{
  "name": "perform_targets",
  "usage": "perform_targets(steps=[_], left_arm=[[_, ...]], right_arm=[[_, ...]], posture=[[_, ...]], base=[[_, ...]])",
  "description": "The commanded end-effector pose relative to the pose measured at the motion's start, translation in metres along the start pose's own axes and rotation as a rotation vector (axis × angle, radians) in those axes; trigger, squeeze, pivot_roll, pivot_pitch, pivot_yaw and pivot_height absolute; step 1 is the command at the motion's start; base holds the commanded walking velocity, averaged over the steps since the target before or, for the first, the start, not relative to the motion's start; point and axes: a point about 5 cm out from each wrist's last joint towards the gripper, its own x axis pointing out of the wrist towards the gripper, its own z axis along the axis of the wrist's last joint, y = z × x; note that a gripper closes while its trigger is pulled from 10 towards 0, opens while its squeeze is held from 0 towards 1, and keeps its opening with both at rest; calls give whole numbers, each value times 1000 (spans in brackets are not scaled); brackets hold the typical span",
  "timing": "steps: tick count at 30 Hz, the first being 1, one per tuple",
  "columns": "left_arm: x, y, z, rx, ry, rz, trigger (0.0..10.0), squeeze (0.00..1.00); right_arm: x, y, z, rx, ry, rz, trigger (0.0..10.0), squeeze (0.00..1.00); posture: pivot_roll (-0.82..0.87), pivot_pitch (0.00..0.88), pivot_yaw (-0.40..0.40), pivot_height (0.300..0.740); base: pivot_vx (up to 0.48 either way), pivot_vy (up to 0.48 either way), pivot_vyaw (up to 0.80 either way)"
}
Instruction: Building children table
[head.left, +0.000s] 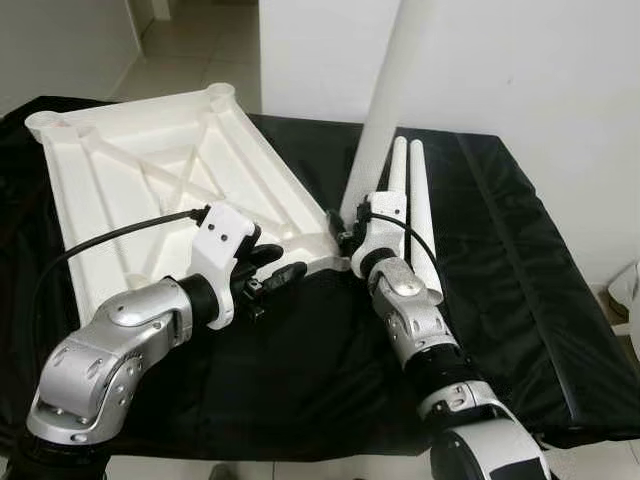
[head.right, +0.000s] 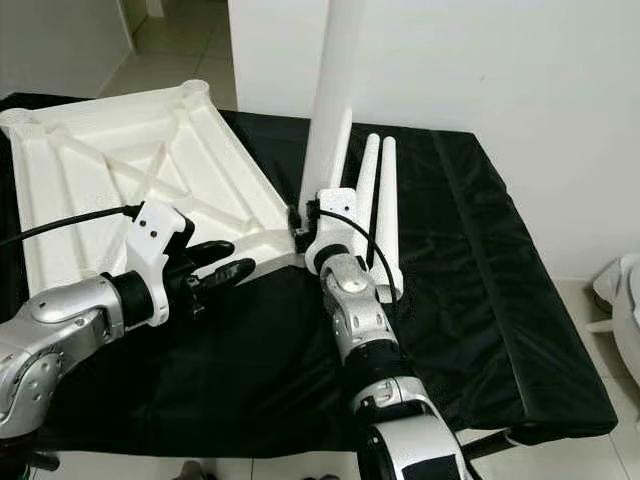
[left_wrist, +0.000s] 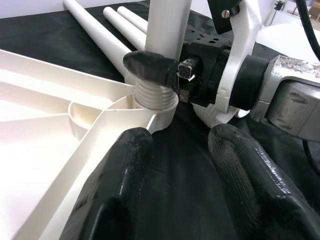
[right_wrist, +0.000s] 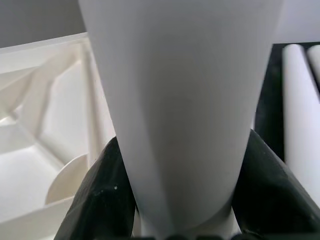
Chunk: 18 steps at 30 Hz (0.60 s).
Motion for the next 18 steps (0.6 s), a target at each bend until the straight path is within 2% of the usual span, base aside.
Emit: perform_targets(steps=[1, 4, 12, 13, 18], left_arm=[[0, -4, 1, 6, -2, -12, 10000, 0], [0, -4, 1, 3, -2, -12, 10000, 0], [0, -3, 1, 4, 1, -11, 10000, 0], [0, -4, 1, 3, 1, -11, 10000, 0], [0, -4, 1, 2, 1, -12, 10000, 0]], right_arm=[[-8, -17, -19, 21, 89, -126, 10000, 0], [-9, -5, -16, 32, 75, -90, 10000, 0], [-11, 0, -9, 31, 46, -51, 10000, 0], [-13, 0, -7, 52, 23, -39, 10000, 1000], [-16, 0, -2, 82, -18, 25, 10000, 1000]], posture=[[54, 89, -78, 740], [54, 90, -77, 740], [53, 91, -79, 740], [54, 91, -79, 740], [53, 91, -79, 740]], base=[[0, 0, 0], [0, 0, 0], [0, 0, 0], [0, 0, 0], [0, 0, 0]])
